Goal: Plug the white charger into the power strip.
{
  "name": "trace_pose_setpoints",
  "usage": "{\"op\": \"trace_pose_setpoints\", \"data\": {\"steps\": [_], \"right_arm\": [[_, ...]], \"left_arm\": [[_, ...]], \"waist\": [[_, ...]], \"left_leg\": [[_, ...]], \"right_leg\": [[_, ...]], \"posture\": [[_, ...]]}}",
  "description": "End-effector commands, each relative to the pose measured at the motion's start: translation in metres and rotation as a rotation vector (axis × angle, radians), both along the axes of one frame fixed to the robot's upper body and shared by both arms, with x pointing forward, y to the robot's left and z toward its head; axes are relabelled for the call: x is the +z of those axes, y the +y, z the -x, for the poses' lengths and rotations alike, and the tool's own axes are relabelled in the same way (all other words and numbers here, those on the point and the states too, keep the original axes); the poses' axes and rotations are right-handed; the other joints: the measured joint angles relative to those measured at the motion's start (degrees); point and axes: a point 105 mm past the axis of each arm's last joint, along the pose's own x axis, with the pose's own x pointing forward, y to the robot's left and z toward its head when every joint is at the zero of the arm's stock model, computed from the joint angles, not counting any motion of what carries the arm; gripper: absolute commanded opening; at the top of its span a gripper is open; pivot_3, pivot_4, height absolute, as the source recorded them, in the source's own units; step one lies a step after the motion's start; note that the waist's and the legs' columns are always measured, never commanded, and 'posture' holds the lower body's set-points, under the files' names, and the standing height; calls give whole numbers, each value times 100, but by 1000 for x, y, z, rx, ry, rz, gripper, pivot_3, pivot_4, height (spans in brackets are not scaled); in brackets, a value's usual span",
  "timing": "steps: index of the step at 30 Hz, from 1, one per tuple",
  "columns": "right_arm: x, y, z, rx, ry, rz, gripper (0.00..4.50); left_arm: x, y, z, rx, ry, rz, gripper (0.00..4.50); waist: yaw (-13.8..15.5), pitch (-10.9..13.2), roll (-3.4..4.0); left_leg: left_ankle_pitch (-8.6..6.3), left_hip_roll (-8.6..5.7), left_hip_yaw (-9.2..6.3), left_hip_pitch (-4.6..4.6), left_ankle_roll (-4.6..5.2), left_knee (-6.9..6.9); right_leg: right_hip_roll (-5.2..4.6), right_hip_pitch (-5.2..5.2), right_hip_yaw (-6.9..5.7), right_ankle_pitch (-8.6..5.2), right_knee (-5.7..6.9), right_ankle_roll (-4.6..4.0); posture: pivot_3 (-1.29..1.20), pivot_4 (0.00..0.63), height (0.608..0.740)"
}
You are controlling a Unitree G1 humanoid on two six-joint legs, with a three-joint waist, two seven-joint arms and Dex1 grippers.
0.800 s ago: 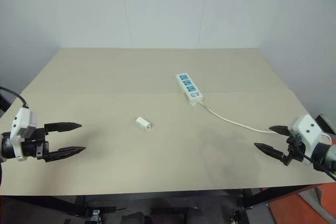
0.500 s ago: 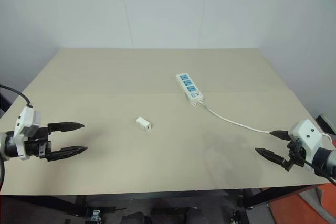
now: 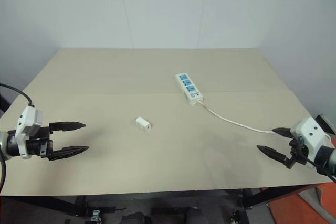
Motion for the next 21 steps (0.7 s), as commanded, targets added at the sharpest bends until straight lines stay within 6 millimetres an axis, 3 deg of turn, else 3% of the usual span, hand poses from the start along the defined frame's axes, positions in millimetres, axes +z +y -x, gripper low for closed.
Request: {"op": "trace_pose_setpoints", "data": {"steps": [1, 9, 12, 17, 21], "right_arm": [[-5, 11, -24, 3, -14, -2, 4500], [-30, 49, -105, -43, 22, -89, 4500], [-35, 63, -125, -54, 56, -131, 4500], [-44, 75, -134, -13, 116, -110, 4500], [-53, 82, -131, 42, 156, -82, 3592]], "left_arm": [[13, -3, -2, -9, -42, -5, 4464], [14, -7, -7, -4, -51, -42, 4464], [15, -9, -8, 0, -55, -54, 4464], [15, -11, -5, 4, -58, -60, 4464], [12, -10, -1, 16, -48, -75, 4500]], "waist": [[-19, 0, -2], [-122, 1, -4], [-144, 1, -4], [-117, 2, -2], [-142, 2, -2]], "left_leg": [[0, 0, 2, 2, 0, 1], [0, -2, 9, -14, 0, -1], [0, -3, 10, -22, 0, -5], [0, -1, 7, -34, 1, -11], [-1, -2, 8, -31, 2, -9]], "right_leg": [[2, 1, 0, 0, 0, 0], [2, -19, 7, 2, 4, -4], [3, -28, 7, 3, 4, -6], [-5, -36, 2, 4, 2, -6], [-12, -32, 3, 7, 2, -1]], "posture": [[0, 150, 740], [0, 150, 740], [0, 150, 740], [0, 150, 740], [0, 150, 740]]}}
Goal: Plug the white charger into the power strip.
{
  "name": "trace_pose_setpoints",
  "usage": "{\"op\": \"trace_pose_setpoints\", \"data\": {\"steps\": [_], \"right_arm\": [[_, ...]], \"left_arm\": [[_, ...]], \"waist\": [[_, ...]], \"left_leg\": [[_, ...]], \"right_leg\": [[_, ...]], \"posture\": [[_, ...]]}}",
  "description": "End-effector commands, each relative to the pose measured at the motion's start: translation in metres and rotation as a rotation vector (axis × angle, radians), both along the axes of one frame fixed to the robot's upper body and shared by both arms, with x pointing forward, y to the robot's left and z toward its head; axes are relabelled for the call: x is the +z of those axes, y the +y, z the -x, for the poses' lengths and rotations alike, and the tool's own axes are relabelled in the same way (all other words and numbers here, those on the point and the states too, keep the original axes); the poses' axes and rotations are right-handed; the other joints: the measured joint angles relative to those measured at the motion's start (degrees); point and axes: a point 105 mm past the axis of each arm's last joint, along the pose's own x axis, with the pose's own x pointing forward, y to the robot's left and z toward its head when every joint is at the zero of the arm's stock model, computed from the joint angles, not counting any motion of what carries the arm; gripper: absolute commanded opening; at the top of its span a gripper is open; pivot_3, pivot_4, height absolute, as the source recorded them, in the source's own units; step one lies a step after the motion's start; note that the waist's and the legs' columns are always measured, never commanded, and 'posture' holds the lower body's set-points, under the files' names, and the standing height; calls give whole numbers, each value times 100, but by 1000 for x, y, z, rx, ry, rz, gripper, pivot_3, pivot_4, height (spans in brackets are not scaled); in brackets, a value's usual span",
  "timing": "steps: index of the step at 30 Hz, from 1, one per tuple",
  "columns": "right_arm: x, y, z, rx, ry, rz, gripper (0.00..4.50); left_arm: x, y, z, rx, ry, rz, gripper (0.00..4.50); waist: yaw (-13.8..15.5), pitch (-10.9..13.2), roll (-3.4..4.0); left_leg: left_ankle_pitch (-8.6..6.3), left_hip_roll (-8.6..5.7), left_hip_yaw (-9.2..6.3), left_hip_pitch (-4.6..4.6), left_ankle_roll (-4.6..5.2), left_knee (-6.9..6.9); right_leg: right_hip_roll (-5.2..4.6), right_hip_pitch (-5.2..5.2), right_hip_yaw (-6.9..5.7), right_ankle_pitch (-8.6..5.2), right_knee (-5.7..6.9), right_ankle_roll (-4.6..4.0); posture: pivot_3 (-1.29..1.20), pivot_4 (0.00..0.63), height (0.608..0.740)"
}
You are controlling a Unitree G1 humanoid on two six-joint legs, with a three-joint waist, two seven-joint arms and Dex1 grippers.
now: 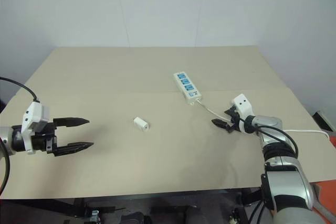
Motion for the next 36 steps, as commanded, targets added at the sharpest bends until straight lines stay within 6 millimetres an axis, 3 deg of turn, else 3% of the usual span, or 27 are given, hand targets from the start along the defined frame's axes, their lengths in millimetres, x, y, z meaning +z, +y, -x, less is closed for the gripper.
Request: {"op": "trace_pose_setpoints", "data": {"steps": [1, 10, 14, 18, 22, 27, 28, 36], "right_arm": [[1, 3, 0, 40, 2, 18, 3219], [4, 11, 0, 89, -56, 42, 23], [8, 6, 9, 134, -105, 82, 9], [11, -17, 43, 178, -118, 79, 9], [3, -36, 77, 150, -93, 109, 9], [-9, -39, 92, 100, -110, 140, 9], [-9, -37, 93, 100, -125, 147, 715], [8, 2, 78, 11, -246, -33, 3421]], "left_arm": [[10, 0, 4, 2, -41, -32, 4500], [10, -4, 0, -8, -52, -37, 4500], [11, -6, -5, -21, -58, -44, 4500], [15, -6, -7, -27, -67, -40, 4500], [13, -6, -9, -31, -60, -37, 4500], [9, -11, -16, -56, -57, -34, 4500], [10, -12, -18, -60, -60, -32, 4500], [11, -12, -27, -70, -75, -38, 4500]], "waist": [[-11, 0, 0], [-31, 0, 0], [-22, 0, 0], [59, 0, 0], [147, 0, 0], [141, -1, -1], [142, -1, -1], [71, 0, -1]], "left_leg": [[0, 1, 0, 2, 0, 1], [1, 4, 0, 20, -1, -1], [1, 4, 0, 20, -2, -1], [1, 2, -3, 12, -1, -3], [-1, 1, -7, 2, 2, -1], [0, 1, 10, 36, 1, 5], [1, 0, 11, 40, -2, 6], [1, 1, 14, 23, -2, 4]], "right_leg": [[1, 1, 0, 1, 2, 0], [6, 11, 1, 1, 7, -3], [7, 11, 1, 1, 9, -3], [4, 7, 0, 0, 6, -2], [-1, 6, -7, -1, -1, 1], [8, 28, 3, -3, 4, -1], [11, 31, 4, -4, 3, 0], [17, 12, 15, -4, 9, -2]], "posture": [[0, 150, 740], [0, 150, 740], [0, 150, 740], [0, 150, 740], [0, 150, 740], [0, 150, 740], [0, 150, 740], [0, 150, 740]]}}
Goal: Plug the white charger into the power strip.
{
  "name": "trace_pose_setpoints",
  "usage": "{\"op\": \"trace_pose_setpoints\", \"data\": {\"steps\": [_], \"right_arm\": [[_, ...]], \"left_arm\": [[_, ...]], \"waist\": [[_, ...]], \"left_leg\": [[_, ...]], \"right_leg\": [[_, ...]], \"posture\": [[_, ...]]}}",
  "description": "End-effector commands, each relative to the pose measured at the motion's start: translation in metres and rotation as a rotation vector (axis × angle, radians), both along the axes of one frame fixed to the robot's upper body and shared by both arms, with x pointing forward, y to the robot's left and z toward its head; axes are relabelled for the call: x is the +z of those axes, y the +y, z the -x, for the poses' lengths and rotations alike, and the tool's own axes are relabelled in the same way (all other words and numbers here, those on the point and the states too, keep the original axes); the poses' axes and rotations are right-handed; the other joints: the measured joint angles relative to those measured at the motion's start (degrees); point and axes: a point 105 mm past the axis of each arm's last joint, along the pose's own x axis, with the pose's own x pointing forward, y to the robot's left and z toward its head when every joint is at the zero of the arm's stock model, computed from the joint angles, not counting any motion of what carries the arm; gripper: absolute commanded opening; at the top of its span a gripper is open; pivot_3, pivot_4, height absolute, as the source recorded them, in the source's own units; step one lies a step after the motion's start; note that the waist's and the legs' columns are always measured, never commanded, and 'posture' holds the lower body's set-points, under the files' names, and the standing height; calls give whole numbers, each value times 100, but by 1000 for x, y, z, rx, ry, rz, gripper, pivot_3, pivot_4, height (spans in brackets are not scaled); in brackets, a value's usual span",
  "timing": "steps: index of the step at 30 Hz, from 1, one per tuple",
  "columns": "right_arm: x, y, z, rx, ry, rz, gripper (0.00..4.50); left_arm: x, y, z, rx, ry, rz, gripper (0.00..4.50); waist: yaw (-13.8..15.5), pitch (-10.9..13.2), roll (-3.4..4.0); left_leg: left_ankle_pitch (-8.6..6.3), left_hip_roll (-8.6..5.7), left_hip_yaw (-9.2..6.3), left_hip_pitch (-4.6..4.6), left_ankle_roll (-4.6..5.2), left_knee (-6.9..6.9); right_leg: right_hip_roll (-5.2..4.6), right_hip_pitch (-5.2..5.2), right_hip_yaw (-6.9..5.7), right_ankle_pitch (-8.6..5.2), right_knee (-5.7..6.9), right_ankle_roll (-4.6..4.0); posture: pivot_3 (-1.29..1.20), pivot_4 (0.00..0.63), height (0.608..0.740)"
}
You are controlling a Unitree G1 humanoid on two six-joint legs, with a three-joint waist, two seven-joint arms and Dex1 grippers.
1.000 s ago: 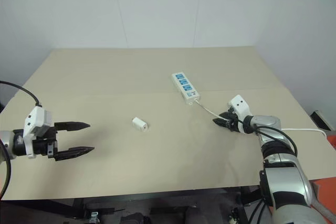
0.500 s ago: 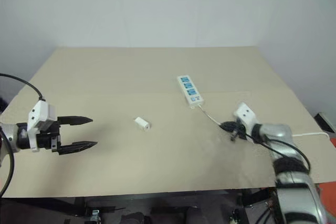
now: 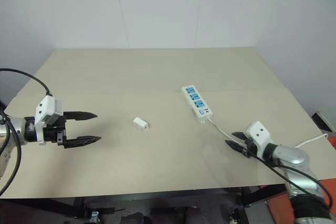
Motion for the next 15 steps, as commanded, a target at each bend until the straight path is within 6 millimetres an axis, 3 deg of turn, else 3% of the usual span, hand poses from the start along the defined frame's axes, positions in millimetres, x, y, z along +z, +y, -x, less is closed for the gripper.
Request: {"op": "trace_pose_setpoints", "data": {"steps": [1, 3, 15], "right_arm": [[19, 12, -12, -54, -85, -58, 3800], [19, 24, -19, -66, -103, -84, 4464], [33, 59, -66, -177, -173, -217, 4464]], "left_arm": [[7, 0, -2, -8, -43, -4, 4500], [7, 1, -3, -2, -50, -5, 4500], [2, 4, 7, 24, -32, -1, 4500]], "waist": [[0, 0, 0], [-1, 0, 0], [-64, 0, 0]], "left_leg": [[0, 0, 0, -3, 0, 0], [0, 0, 0, -7, 0, 1], [0, 2, -1, -17, 0, -1]], "right_leg": [[0, -3, 0, 0, 0, 0], [-1, -6, 0, 0, -1, 0], [-2, -17, -1, 1, 0, -1]], "posture": [[0, 150, 740], [0, 150, 740], [0, 150, 740]]}}
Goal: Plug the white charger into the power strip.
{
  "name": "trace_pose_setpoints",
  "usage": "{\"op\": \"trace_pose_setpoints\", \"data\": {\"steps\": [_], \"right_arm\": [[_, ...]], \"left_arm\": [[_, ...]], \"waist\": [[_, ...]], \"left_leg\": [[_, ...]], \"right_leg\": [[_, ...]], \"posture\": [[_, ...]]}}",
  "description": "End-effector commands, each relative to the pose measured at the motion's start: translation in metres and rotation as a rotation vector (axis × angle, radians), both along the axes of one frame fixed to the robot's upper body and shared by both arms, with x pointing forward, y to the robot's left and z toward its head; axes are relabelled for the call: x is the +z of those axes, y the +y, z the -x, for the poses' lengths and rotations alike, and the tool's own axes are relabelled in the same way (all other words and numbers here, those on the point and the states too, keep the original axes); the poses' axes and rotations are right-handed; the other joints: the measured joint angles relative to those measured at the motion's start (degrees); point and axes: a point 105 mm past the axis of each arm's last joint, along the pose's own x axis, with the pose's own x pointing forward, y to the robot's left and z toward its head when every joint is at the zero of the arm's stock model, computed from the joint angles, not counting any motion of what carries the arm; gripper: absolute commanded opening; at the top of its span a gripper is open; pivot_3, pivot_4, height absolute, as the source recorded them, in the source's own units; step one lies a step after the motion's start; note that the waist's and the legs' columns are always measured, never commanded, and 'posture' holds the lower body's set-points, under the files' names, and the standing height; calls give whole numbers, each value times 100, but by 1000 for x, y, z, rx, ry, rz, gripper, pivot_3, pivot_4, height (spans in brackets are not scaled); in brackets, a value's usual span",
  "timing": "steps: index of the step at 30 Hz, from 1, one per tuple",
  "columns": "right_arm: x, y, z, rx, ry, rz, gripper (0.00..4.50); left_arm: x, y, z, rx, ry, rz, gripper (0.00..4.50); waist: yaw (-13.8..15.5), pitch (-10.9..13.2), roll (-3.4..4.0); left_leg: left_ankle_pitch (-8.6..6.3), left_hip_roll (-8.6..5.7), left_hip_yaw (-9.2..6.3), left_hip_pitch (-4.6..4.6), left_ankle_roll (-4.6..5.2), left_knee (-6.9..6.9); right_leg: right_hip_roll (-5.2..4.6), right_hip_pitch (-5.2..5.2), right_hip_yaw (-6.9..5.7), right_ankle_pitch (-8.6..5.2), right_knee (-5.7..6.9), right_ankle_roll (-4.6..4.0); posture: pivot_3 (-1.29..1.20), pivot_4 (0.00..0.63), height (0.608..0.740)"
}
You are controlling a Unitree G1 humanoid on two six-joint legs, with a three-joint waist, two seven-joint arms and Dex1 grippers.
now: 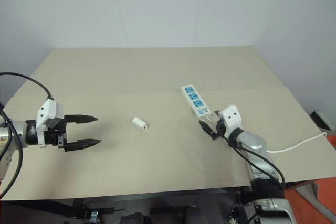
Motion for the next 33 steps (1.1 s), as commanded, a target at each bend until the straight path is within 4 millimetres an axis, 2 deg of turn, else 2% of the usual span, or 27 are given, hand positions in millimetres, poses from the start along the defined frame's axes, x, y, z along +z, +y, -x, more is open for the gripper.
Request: {"op": "trace_pose_setpoints", "data": {"steps": [1, 9, 17, 21, 24, 25, 26, 30, 33], "right_arm": [[13, 3, -12, -37, -49, -50, 4464], [4, 17, -28, -81, -16, -108, 4464], [0, 5, -32, -181, -26, -178, 4464], [-12, 7, -27, -154, -4, -118, 4464], [-14, 9, -26, -141, 11, -133, 3911], [-14, 10, -26, -138, 10, -133, 3551], [-13, 10, -26, -137, 9, -130, 3376], [-13, 9, -27, -143, 12, -125, 3381], [-12, 8, -26, -119, 15, -115, 3381]], "left_arm": [[11, 2, 3, 11, -47, -2, 4500], [9, 2, 4, 17, -51, -4, 4500], [6, 2, 3, 22, -57, -1, 4500], [6, 2, 2, 17, -53, 1, 4500], [7, 3, 0, 17, -54, -2, 4500], [8, 3, -1, 17, -57, -3, 4500], [8, 3, -1, 17, -59, -5, 4500], [15, -5, -8, -29, -84, -3, 4500], [29, -19, -17, -104, -123, -14, 4500]], "waist": [[-3, 0, 0], [-14, 0, 0], [-24, 0, 0], [-15, 0, 0], [-14, 0, 0], [-14, 0, 0], [-14, 0, 0], [-9, -1, 0], [-8, -1, -1]], "left_leg": [[0, 0, 0, 1, 0, 0], [0, 3, -2, 1, 0, 0], [0, 4, -2, 3, 0, -1], [0, 3, -4, 2, 0, -1], [0, 3, -4, 3, 0, -1], [0, 3, -4, 3, 0, -1], [0, 3, -5, 4, 0, 0], [0, 2, -5, 5, 0, 0], [0, -3, -5, 5, 0, 1]], "right_leg": [[1, 0, 0, 0, 1, 0], [-2, 1, -1, 1, 2, -1], [-3, 2, -1, 1, 3, -1], [-3, 2, -2, 1, 2, -1], [-3, 3, -2, 1, 2, -1], [-3, 4, -2, 1, 3, -1], [-4, 5, -3, 1, 3, -1], [-4, 7, -4, 2, 2, -1], [-3, 9, -4, 2, 2, 1]], "posture": [[0, 150, 740], [0, 150, 740], [0, 150, 740], [0, 150, 740], [0, 150, 740], [0, 150, 740], [0, 150, 740], [0, 150, 740], [0, 150, 740]]}}
